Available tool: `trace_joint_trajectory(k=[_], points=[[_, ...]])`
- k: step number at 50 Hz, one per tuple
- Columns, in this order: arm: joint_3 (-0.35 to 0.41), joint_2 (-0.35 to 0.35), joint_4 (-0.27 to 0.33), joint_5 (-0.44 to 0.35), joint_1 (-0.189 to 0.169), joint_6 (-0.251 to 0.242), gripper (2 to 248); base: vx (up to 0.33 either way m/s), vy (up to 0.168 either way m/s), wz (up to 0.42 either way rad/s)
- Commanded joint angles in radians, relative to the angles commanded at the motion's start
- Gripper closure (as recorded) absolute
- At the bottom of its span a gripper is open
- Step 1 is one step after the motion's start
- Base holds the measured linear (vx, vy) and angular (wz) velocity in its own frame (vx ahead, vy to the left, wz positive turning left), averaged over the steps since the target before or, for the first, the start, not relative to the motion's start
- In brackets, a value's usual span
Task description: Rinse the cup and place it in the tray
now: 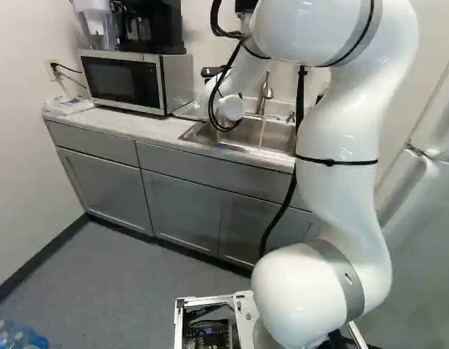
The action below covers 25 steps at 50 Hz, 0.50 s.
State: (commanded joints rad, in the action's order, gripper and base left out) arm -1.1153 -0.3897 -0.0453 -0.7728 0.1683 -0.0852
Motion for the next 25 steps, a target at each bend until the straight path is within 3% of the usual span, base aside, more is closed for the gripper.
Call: trace_joint_trajectory(k=[25], points=[[-0.135,-0.110,0.000,0.000,0.036,0.000,130,0.000,0.000,0.000]])
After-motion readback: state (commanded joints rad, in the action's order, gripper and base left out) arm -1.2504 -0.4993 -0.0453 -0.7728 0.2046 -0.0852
